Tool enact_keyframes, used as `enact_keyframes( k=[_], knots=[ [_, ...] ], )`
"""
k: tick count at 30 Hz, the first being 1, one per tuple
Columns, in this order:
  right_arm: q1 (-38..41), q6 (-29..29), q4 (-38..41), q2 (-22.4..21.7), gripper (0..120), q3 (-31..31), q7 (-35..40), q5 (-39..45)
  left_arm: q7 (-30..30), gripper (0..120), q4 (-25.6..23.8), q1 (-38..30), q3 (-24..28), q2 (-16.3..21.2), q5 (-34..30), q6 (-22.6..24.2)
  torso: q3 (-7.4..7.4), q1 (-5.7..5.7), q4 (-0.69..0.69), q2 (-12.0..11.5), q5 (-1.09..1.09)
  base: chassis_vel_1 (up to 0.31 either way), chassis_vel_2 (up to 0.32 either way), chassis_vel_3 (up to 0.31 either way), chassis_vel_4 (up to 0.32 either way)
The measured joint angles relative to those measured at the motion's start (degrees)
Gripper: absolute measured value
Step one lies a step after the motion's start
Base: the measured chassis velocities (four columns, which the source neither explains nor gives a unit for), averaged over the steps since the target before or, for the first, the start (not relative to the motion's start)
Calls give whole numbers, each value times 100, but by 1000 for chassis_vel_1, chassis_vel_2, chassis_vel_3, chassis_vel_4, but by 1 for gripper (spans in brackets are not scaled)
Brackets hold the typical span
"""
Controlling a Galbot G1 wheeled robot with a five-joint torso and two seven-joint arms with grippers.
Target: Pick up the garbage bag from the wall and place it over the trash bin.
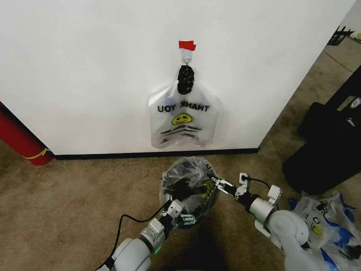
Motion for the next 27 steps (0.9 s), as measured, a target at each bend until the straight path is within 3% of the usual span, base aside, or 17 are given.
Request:
enact_keyframes(
  k=[10,13,16,17,20,23,24,26,27],
  knots=[
    [-93,83,198,4,100,30,-25,-37,8,100,-211,48,-99,-37,-57,-73,0,0,0,0,-1,0,0,0,0],
    [-96,539,350,-11,100,0,-74,-477,13,100,-880,127,-315,68,-396,-13,0,0,0,-1,0,0,0,0,0],
    [-133,1575,615,-27,100,-102,-151,-1090,-29,100,-1529,143,-683,122,-868,59,0,0,0,-1,0,0,0,0,0],
    [-133,1575,615,-27,100,-102,-151,-1090,-29,100,-1529,143,-683,122,-868,59,0,0,0,-1,0,0,0,0,0],
    [-102,2808,741,3,100,-130,-258,-1860,-297,100,-1797,31,-962,9,-1370,58,0,0,0,-1,0,0,0,0,0],
    [-94,3646,857,56,100,-56,-190,-2421,-690,100,-1794,-99,-1201,-164,-1757,-117,0,0,1,-1,0,0,0,0,0],
    [-180,4234,961,113,100,66,-35,-2946,-868,100,-1578,-221,-1496,-321,-1950,-608,0,0,0,-1,-1,0,0,0,0],
    [-218,4354,988,123,100,90,13,-3052,-878,100,-1529,-240,-1573,-347,-1960,-689,0,0,0,-1,-1,0,0,0,0],
    [-348,4703,1060,146,100,140,153,-3244,-875,100,-1432,-271,-1766,-393,-1978,-847,0,0,-1,-1,-1,0,0,0,0]
  ],
)
